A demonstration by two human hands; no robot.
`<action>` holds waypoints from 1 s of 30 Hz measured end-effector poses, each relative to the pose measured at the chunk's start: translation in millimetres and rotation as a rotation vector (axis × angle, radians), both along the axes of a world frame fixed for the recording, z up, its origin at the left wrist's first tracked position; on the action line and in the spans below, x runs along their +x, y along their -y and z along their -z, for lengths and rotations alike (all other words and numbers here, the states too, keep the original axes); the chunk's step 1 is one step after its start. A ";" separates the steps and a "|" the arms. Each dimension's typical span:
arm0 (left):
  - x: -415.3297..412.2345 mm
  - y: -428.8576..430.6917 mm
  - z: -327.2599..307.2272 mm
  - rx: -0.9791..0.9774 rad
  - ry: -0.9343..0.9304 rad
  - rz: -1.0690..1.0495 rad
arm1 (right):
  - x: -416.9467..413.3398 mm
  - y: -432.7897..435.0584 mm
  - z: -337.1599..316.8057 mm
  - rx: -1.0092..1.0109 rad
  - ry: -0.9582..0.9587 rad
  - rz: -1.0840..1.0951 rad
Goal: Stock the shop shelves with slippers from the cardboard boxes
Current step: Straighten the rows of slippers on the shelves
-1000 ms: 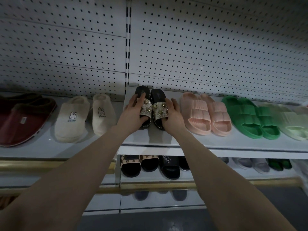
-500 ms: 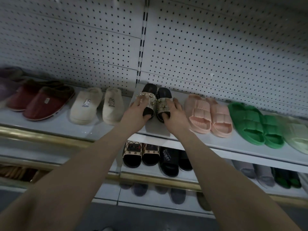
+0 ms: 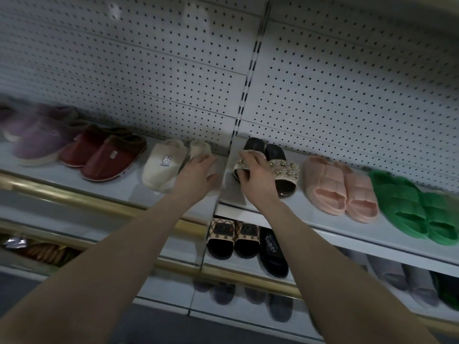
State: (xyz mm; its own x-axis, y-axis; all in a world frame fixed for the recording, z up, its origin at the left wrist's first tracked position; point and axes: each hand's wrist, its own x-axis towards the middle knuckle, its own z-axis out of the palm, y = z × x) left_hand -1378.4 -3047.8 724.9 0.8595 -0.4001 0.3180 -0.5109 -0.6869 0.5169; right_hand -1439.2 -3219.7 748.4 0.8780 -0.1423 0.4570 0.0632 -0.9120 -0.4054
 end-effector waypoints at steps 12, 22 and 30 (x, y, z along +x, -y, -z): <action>102.6 -98.8 2.9 0.136 -0.046 0.051 | 74.7 -83.1 3.5 -0.026 -0.134 0.061; 141.0 -118.1 29.1 0.367 -0.161 0.187 | 107.3 -105.2 39.2 0.001 -0.310 0.164; 152.9 -114.0 38.1 0.430 -0.234 0.210 | 135.6 -90.4 48.2 -0.054 -0.459 0.170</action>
